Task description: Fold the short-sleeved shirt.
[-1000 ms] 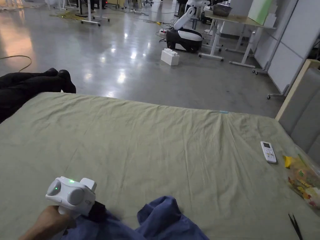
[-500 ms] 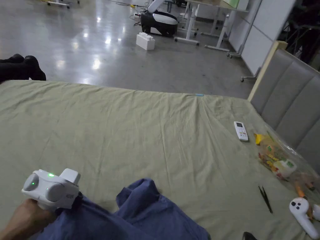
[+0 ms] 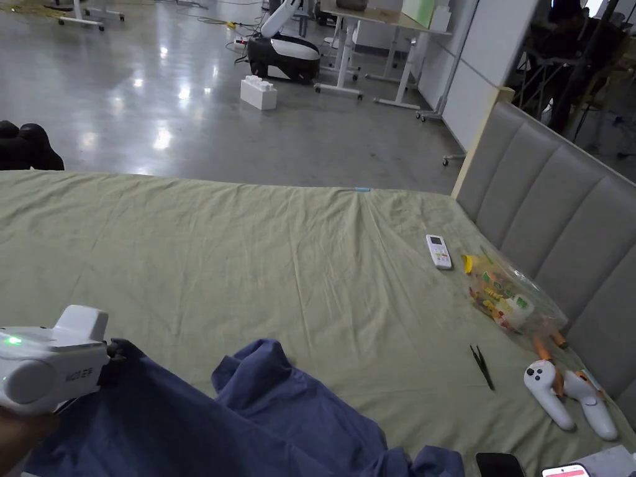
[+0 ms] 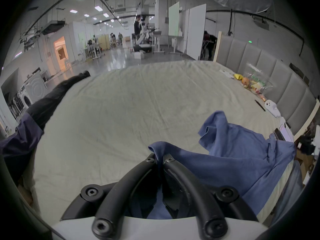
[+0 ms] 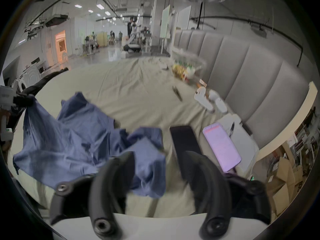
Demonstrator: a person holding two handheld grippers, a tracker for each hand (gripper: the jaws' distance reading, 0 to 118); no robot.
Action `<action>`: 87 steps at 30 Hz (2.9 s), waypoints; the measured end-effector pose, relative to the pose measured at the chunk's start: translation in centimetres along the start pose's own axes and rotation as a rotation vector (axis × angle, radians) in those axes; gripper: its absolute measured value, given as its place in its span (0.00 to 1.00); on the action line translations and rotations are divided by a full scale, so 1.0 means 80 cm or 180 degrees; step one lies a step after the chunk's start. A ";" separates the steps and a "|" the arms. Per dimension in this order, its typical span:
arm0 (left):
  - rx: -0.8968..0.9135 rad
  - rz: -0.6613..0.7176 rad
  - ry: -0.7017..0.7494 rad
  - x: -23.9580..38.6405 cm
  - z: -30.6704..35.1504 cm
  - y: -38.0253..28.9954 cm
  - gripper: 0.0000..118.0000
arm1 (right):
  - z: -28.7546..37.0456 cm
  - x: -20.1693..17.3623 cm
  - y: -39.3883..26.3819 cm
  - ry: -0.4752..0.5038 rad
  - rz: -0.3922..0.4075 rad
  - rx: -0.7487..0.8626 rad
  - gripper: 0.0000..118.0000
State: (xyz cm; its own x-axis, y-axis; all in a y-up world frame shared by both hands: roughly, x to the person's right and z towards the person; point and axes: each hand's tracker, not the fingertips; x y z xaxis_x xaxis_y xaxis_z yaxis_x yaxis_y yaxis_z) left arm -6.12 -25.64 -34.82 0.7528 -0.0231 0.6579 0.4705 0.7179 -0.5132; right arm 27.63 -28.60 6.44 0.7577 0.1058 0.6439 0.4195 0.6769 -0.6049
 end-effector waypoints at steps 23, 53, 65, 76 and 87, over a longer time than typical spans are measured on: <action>0.0258 0.0206 0.0143 -0.013 0.074 -0.031 0.04 | -0.081 -0.061 -0.039 -0.0057 0.0109 -0.0353 0.08; 0.1758 0.0334 0.0772 -0.107 0.344 0.118 0.04 | 0.127 -0.096 0.233 0.0596 0.0239 0.2046 0.06; 0.1902 0.0476 0.1079 -0.165 0.361 0.209 0.04 | 0.186 -0.132 0.424 0.0492 0.0460 0.2697 0.06; 0.1835 0.0587 0.1147 -0.213 0.281 0.293 0.04 | 0.167 -0.137 0.541 0.0405 0.0485 0.2614 0.06; 0.1841 0.0559 0.1235 -0.176 0.244 0.357 0.04 | 0.123 -0.155 0.610 0.0296 0.0563 0.2672 0.06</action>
State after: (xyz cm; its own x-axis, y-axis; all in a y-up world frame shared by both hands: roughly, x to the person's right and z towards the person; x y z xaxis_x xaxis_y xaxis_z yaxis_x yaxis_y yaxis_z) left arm -12.26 8.75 -47.98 0.9549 -0.0419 0.2940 0.0889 0.9849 -0.1485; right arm 33.81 10.33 -26.45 0.8303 0.2251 0.5098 -0.1890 0.9743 -0.1224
